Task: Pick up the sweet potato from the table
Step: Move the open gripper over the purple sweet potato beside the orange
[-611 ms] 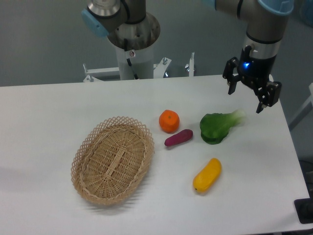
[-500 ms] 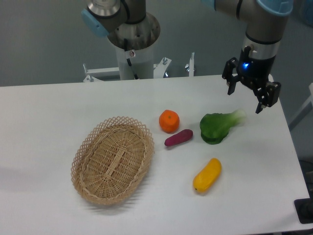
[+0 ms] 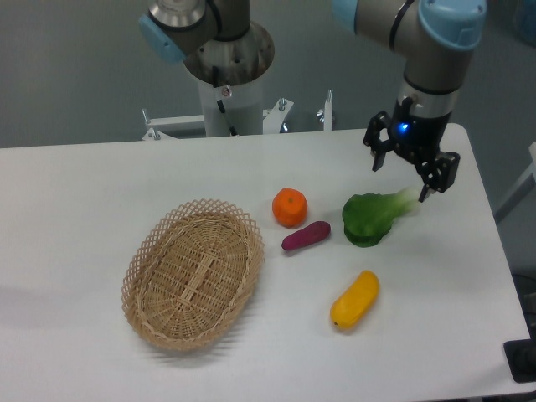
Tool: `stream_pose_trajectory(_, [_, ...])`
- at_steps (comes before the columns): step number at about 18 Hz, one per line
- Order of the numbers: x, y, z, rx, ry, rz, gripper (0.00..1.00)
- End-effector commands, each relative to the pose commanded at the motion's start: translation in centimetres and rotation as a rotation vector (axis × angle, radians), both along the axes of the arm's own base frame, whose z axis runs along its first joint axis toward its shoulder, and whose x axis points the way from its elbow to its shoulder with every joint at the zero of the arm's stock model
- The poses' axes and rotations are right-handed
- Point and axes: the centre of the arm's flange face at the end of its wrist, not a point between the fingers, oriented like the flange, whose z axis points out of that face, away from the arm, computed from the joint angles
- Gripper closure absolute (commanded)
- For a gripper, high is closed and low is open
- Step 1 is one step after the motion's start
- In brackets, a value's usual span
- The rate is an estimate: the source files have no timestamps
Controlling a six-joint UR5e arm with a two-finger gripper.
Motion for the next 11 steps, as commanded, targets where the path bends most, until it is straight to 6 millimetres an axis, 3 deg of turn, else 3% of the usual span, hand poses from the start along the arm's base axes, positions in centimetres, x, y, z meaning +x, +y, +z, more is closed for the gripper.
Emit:
stream_pose_trajectory(4, [1.9,1.7,-3.2,0.014,0.012,0.031,0.00])
stream_pose_trajectory(8, [4.1,3.3,-8.2,0.006,-0.015,0.061,0.00])
stream_pose_trajectory(11, [5.5,4.9,-10.7,0.003,-0.037,0.108,0.00])
